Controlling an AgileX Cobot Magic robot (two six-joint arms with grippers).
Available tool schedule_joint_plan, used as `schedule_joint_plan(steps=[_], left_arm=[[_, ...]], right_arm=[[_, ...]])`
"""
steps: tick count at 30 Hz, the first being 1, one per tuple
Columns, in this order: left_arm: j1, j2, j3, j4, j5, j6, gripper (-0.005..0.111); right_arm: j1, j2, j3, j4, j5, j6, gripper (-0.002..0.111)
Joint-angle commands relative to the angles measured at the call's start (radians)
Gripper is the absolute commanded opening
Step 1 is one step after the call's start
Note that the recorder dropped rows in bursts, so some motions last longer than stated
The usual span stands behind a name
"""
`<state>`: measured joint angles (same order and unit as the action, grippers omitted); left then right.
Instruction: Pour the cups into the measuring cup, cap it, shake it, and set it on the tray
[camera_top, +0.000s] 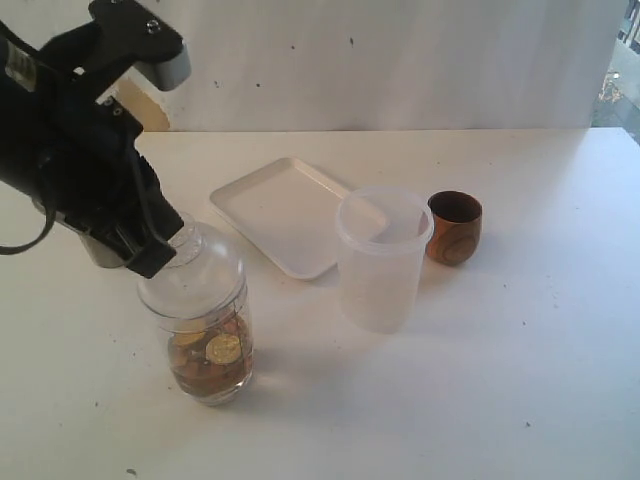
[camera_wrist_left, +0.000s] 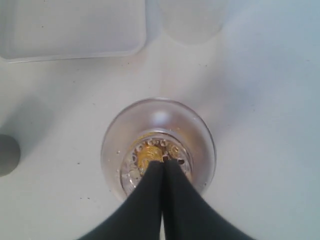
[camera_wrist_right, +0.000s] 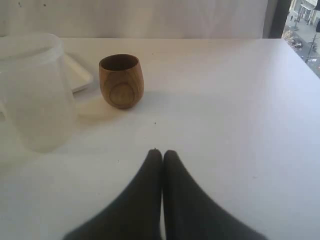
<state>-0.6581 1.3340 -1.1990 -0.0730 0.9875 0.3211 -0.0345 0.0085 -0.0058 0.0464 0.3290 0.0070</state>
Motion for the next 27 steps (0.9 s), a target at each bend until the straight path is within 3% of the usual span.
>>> schedule_joint_plan(steps=[1,8,27], left_arm=[[-0.003,-0.007,0.022,-0.016,-0.086,0.002,0.000],[-0.003,-0.007,0.022,-0.016,-0.149,0.002,0.000],[-0.003,0.009,0.024,-0.031,-0.142,0.009,0.000]], right_arm=[[0.004,-0.006,0.006,-0.002,-0.008,-0.002,0.000],[0.004,-0.006,0.006,-0.002,-0.008,-0.002,0.000],[0.004,-0.006,0.006,-0.002,-0.008,-0.002,0.000]])
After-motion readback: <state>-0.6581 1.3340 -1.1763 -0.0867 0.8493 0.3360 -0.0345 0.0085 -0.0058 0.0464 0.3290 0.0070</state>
